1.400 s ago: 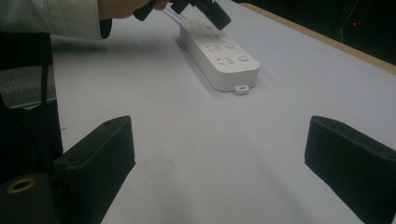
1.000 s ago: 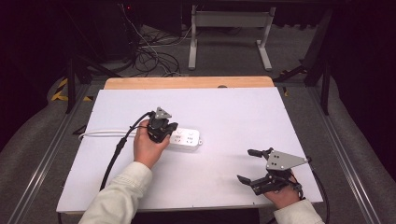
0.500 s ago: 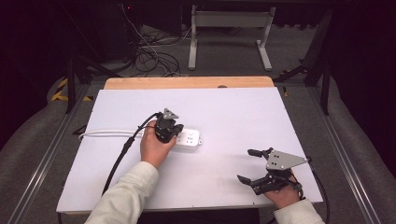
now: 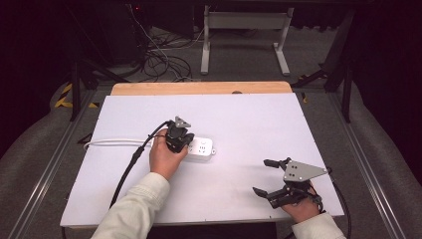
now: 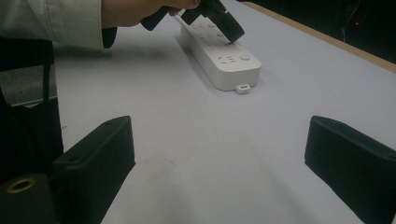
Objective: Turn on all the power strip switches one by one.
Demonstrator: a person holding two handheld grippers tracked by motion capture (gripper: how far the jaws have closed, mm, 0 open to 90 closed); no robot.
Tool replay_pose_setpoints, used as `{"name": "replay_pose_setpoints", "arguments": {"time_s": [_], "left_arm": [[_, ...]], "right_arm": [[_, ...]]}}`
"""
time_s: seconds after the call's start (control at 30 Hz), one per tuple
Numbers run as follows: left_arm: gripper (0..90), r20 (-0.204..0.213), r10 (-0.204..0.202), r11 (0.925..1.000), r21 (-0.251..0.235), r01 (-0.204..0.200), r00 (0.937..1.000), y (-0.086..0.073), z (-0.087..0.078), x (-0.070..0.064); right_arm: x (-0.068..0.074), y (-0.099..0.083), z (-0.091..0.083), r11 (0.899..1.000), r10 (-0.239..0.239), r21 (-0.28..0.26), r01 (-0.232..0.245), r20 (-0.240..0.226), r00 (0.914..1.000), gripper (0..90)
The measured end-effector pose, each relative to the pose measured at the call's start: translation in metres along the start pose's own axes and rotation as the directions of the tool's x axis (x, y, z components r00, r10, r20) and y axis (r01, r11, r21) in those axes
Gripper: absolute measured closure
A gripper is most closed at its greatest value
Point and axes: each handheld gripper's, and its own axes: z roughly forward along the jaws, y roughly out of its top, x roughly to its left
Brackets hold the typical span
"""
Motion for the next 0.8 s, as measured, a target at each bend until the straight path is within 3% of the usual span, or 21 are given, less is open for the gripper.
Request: {"name": "replay_pose_setpoints", "arguments": {"time_s": [0.27, 0.8], "left_arm": [[90.0, -0.006, 0.021, 0.9998, 0.006, -0.021, 0.9998, -0.0014, 0.0002, -0.0001], [90.0, -0.016, 0.020, 0.9998, -0.001, -0.020, 0.9997, -0.0036, 0.0024, -0.0018]], "right_arm": [[0.0003, 0.0000, 0.0000, 1.000, 0.001, -0.001, -0.001, -0.003, 1.0000, 8.9], [0.0011, 0.0000, 0.0006, 1.000, -0.001, 0.001, 0.001, -0.005, 1.0000, 8.9]]}}
